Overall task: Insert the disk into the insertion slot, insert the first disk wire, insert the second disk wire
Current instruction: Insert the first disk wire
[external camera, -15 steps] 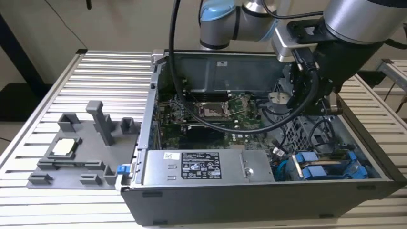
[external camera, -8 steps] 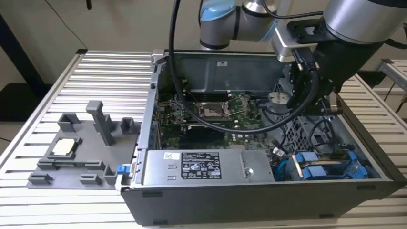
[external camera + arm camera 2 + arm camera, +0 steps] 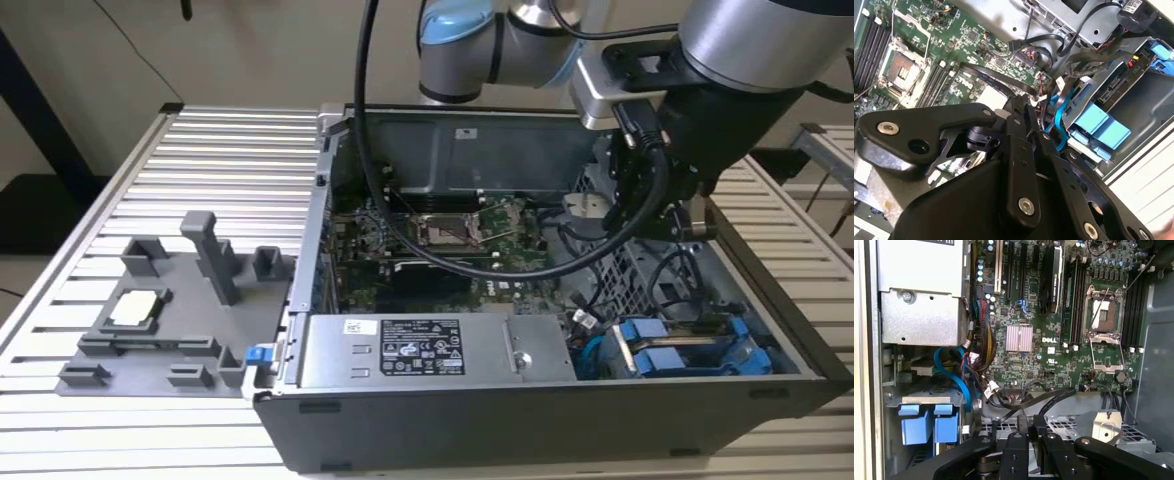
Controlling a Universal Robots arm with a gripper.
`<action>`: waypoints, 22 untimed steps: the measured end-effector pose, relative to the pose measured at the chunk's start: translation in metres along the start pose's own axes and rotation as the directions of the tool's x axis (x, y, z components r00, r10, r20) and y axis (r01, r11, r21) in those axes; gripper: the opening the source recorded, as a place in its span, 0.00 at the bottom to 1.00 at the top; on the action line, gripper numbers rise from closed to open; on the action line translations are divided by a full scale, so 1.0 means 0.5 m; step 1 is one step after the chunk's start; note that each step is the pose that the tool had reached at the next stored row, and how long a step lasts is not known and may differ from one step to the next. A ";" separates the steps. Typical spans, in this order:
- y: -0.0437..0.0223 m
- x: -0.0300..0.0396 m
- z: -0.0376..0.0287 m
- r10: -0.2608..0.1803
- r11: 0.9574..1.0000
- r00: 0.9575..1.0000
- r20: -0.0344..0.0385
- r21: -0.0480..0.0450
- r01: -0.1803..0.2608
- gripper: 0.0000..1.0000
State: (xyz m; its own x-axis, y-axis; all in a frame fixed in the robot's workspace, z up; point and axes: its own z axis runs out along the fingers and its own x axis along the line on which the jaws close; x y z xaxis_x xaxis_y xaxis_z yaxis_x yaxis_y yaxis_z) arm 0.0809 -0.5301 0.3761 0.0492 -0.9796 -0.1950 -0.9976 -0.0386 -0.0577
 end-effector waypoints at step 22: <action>-0.019 0.053 -0.008 0.000 1.000 1.000 0.000 -0.004 0.000 0.16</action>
State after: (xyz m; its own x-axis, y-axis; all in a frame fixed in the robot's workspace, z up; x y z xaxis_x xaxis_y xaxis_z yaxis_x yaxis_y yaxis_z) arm 0.0913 -0.5563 0.3757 0.0488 -0.9795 -0.1953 -0.9978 -0.0390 -0.0537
